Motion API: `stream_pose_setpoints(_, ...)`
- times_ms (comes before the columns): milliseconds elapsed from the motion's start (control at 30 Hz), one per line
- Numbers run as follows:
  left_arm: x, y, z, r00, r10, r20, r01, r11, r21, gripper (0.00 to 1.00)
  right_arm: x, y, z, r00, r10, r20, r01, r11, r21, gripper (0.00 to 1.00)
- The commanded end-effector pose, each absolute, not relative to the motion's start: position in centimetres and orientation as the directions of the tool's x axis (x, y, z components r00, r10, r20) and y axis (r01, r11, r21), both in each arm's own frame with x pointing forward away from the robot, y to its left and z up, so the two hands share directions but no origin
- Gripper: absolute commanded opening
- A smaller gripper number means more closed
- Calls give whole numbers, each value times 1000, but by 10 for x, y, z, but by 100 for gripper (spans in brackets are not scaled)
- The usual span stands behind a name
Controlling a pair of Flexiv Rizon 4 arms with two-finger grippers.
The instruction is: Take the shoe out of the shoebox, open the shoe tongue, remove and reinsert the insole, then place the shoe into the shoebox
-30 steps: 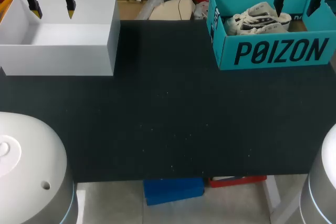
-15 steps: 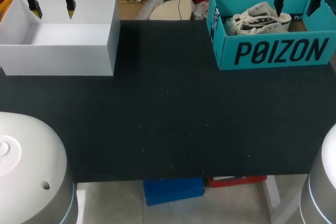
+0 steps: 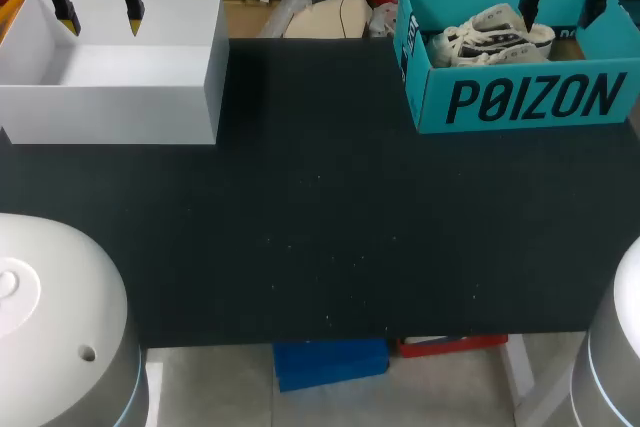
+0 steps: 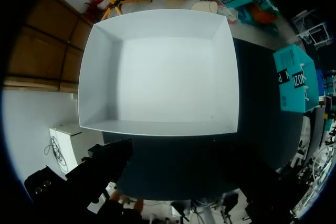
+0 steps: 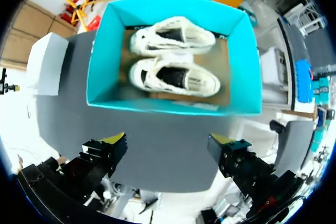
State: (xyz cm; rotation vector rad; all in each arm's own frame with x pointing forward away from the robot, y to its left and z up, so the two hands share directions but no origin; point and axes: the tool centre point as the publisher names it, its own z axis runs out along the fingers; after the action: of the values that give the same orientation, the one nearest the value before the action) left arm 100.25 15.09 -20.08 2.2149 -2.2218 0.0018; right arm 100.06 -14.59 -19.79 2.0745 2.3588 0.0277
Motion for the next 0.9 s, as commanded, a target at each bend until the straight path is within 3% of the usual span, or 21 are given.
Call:
stream_pose_setpoints(33,1002,150,-200,-1,-1000,1,-1000,1,3,100,1000,-151,-184,-615,788,-13,788,615,35,100)
stream_pose_setpoints(100,1002,150,-200,-1,-1000,1,-1000,1,3,100,993,-156,-179,-834,550,-51,551,834,-21,100)
stream_pose_setpoints(800,1002,150,-200,-1,-1000,1,-1000,1,3,100,993,-156,-179,-834,550,-51,551,834,-21,100)
stream_pose_setpoints(900,1002,150,-200,-1,-1000,1,-1000,1,3,100,1003,-153,-183,-886,463,-36,463,886,-12,100)
